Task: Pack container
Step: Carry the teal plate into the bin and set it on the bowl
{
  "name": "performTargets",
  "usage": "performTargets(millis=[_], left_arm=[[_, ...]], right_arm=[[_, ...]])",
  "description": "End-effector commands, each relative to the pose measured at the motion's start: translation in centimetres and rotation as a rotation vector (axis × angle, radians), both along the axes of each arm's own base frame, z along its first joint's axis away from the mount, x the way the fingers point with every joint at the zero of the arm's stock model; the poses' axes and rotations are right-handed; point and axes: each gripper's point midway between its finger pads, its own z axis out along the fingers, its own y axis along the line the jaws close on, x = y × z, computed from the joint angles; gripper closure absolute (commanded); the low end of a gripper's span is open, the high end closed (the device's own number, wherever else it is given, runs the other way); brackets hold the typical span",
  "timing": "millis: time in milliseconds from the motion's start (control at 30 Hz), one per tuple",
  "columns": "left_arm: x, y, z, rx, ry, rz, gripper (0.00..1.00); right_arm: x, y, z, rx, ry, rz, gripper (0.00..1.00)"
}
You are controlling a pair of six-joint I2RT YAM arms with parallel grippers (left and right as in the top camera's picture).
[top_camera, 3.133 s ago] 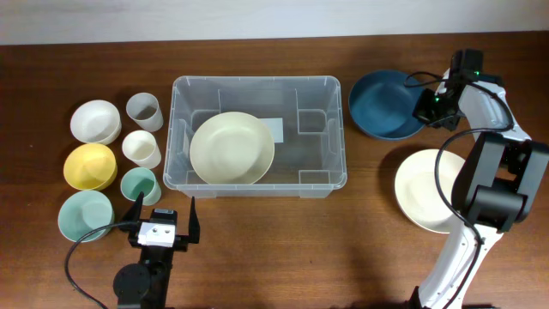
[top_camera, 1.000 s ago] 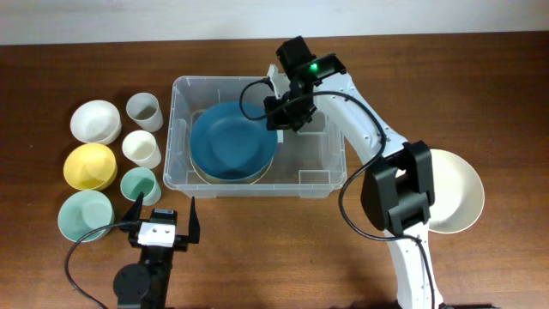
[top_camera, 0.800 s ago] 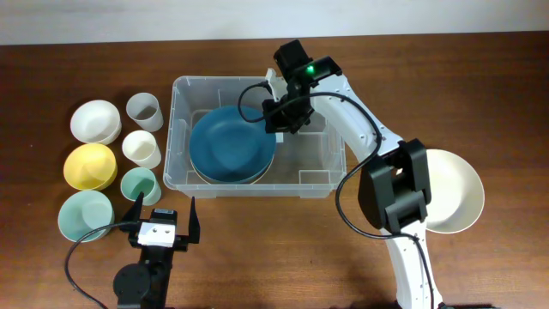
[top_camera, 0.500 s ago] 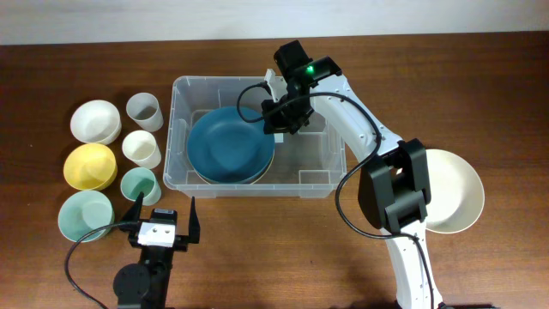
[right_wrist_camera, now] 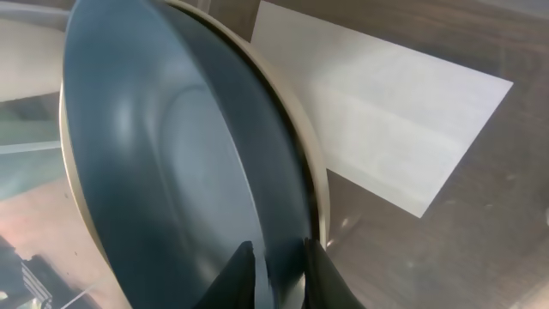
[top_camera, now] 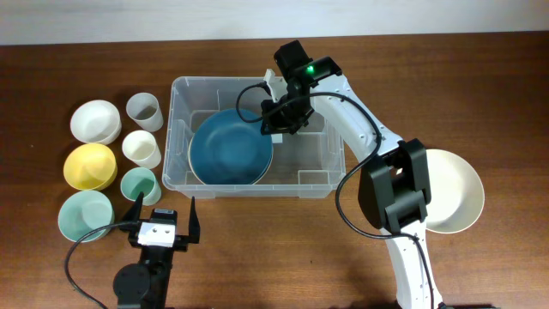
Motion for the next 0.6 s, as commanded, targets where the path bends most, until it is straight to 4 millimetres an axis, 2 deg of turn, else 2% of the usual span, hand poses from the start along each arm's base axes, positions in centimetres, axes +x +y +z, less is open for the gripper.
performTargets(millis=[0,133,233,567], left_arm=[[-0.01,0.01,-0.15,0.012,0.000,-0.003,0.00],[-0.01,0.01,-0.15,0.012,0.000,-0.003,0.01],[-0.01,0.01,-0.15,0.012,0.000,-0.003,0.00],[-0.01,0.01,-0.15,0.012,0.000,-0.003,0.00]], right_arm=[[-0.50,0.80,-0.10,0.019,0.014,0.020,0.85],[-0.44,0.74,-0.13,0.016,0.011,0.019,0.85],[-0.33,0.58,-0.17,0.011,0.009,0.015,0.96],[-0.27,0.49,0.04,0.033,0.019,0.012,0.96]])
